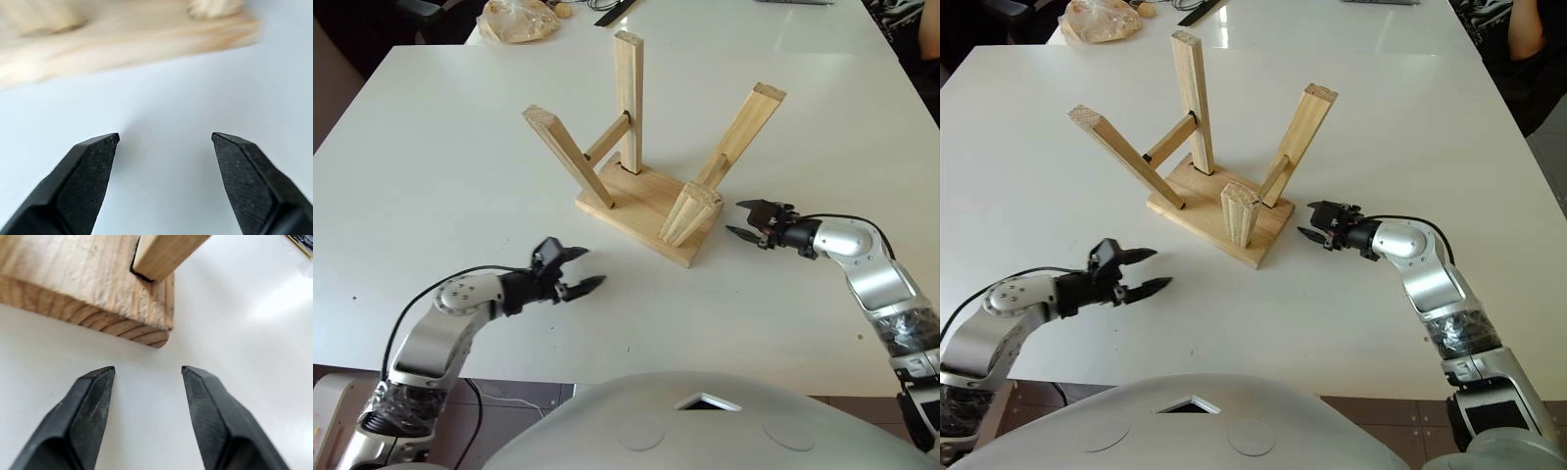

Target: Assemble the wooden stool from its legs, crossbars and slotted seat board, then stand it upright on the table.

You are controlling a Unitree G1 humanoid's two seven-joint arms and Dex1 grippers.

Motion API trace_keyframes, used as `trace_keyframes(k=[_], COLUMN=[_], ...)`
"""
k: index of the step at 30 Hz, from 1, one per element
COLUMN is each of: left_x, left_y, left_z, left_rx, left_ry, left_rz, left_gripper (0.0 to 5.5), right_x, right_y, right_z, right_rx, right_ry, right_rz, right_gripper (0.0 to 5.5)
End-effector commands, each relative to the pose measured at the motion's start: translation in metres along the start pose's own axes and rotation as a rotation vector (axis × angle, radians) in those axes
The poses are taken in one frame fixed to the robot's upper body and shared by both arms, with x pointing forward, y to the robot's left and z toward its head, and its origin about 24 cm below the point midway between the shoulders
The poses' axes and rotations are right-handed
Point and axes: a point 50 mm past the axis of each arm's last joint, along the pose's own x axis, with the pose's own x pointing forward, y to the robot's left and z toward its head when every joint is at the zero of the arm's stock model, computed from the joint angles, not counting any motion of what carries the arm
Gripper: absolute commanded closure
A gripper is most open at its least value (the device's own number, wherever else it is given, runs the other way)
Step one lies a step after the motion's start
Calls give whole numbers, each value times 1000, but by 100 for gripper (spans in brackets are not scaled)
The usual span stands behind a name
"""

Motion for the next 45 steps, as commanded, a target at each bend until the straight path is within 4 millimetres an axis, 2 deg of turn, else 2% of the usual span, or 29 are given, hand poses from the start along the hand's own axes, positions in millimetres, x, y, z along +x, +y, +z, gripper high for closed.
trace_keyframes(k=[1,7,11,15,17,22,27,31,33,37,41,45], left_x=[2,-2,18,30,37,57,71,44,33,21,10,7], left_y=[54,102,107,103,95,50,10,-8,-23,-47,-45,-40], left_z=[0,7,16,8,0,-15,-13,-11,-11,7,28,39], left_rx=[50,198,274,273,286,380,390,282,190,85,81,77], left_ry=[-68,-106,-131,-133,-120,-112,-174,-231,-257,-322,-356,-371], left_rz=[334,557,525,497,447,157,-12,16,53,80,90,49], left_gripper=[196,196,196,196,196,196,196,196,196,196,196,196], right_x=[1,3,2,7,8,7,9,4,1,-10,-26,-33], right_y=[30,38,45,51,55,64,64,61,58,50,41,29], right_z=[-17,-12,-13,-15,-16,-14,-11,-7,1,23,38,46], right_rx=[29,13,23,2,9,54,68,101,139,182,169,125], right_ry=[104,97,97,105,107,92,80,29,-21,-106,-138,-144], right_rz=[113,162,192,219,222,213,203,193,181,183,171,157], right_gripper=[296,296,296,296,296,296,296,296,296,296,296,296])
